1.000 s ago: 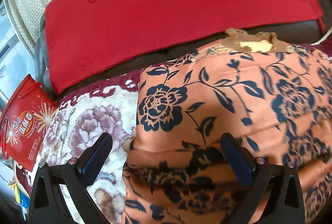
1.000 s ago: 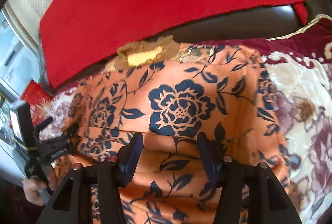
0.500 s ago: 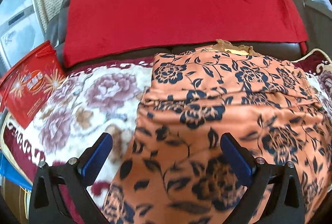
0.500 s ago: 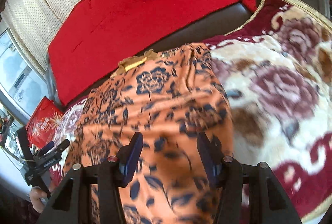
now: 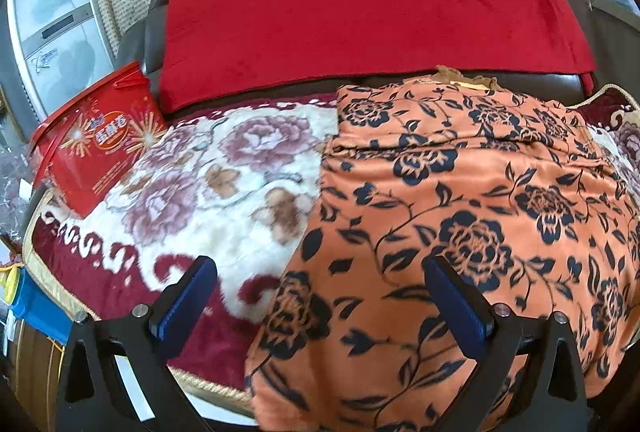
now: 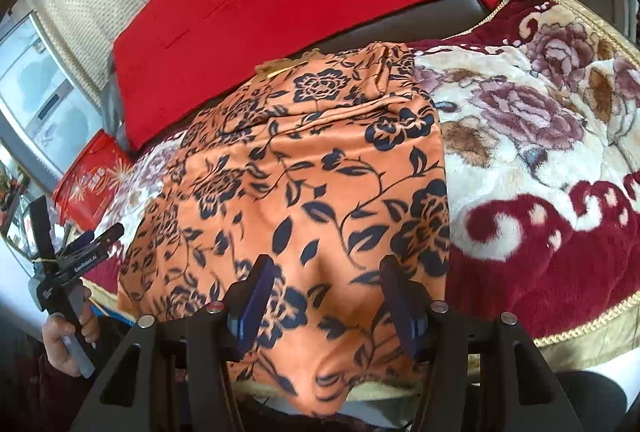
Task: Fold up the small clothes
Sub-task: 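Grasp the blouse edge with both tools and fold it lengthwise in half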
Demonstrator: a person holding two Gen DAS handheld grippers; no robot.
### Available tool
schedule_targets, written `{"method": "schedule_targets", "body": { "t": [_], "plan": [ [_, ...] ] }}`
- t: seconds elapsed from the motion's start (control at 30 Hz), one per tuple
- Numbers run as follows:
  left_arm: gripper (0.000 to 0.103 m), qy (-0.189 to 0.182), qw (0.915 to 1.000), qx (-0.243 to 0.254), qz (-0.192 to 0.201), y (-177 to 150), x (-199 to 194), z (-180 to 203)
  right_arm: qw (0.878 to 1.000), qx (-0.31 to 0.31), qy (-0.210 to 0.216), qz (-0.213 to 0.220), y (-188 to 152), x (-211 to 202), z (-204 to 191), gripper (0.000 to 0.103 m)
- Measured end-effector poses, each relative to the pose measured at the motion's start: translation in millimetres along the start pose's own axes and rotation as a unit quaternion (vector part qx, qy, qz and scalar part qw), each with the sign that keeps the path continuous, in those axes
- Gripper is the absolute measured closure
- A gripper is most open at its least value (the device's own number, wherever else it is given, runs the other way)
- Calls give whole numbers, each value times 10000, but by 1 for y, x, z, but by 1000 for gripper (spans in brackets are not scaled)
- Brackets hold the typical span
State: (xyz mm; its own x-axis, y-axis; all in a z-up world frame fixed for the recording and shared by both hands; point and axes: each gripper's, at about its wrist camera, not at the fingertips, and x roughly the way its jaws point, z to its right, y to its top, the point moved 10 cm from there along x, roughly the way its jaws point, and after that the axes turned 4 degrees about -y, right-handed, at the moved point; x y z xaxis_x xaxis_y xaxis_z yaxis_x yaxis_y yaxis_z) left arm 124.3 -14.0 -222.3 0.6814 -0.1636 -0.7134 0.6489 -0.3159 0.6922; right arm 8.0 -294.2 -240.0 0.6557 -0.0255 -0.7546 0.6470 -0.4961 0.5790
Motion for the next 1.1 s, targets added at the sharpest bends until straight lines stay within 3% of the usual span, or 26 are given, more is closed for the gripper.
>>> {"method": "schedule_targets", "body": {
  "t": [0.27, 0.43, 0.7, 0.97, 1.03, 1.1],
  "plan": [
    [0, 85, 10000, 11, -38, -18, -18, -15, 9999, -86, 52, -88, -18, -15, -10, 44],
    [0, 59, 9990, -179, -403, -54, -13, -35, 9997, -111, 65, -209, -30, -18, -11, 38],
    [0, -209, 9909, -737, -1108, -114, 0, -69, 9982, 80, -156, -567, -60, -8, 13, 37],
    [0, -418, 9858, -1091, -1204, -124, 5, -78, 9956, 676, -282, -591, -65, 2, 51, 37],
    [6, -482, 9872, -1053, -1101, -117, 6, -76, 9957, 725, -207, -542, -63, 3, 50, 37],
    [40, -486, 9877, -983, -1111, -114, 9, -75, 9961, 695, -181, -514, -62, 4, 48, 37]
  ]
}}
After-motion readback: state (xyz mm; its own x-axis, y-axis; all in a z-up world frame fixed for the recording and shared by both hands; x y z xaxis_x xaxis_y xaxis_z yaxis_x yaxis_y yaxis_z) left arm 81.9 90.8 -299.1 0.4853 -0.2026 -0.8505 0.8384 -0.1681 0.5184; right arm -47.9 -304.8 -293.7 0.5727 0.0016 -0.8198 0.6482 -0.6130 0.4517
